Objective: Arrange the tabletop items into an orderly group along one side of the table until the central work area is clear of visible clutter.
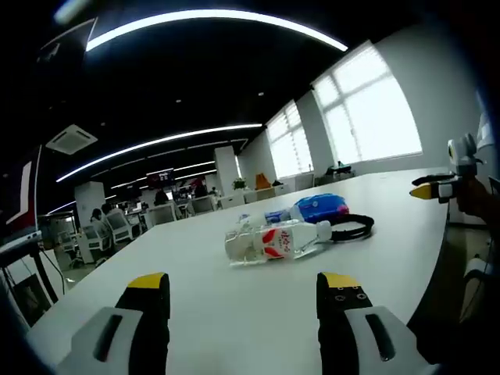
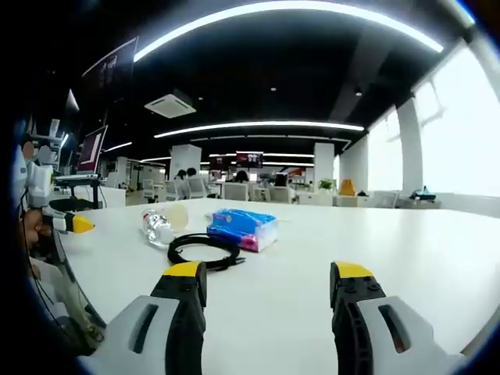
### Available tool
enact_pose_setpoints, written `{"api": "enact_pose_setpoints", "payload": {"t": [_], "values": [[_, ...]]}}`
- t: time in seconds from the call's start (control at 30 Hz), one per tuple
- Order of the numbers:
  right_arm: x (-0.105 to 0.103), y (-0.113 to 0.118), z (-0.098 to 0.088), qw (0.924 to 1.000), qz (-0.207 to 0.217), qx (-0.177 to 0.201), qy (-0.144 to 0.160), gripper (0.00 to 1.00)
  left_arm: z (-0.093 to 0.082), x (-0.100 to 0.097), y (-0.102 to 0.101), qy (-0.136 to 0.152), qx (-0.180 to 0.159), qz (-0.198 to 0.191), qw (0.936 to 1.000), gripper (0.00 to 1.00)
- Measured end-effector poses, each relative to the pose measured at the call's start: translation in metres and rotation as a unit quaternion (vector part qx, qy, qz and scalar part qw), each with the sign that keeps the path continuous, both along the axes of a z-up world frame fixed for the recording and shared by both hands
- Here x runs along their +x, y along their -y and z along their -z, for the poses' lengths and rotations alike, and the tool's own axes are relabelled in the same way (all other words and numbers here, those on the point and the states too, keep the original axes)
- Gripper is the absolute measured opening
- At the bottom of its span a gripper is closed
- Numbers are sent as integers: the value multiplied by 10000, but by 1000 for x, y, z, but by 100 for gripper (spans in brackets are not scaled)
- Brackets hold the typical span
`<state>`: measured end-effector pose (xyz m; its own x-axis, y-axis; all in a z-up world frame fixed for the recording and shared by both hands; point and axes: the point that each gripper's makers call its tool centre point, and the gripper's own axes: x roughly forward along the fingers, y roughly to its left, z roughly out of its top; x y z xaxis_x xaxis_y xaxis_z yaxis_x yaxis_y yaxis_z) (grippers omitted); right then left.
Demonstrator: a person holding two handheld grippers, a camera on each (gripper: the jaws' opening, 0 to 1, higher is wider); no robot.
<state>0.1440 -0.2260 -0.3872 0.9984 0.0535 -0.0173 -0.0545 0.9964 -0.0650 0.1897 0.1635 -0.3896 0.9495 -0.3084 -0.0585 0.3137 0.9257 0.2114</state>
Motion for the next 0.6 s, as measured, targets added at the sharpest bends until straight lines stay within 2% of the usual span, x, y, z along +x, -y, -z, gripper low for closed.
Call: {"api": "enact_pose_setpoints", "payload": {"t": [0.6], "values": [[0,1,1,10000,2,28,-12,61,0,2,-2,6,58,-59,10000,76]]}}
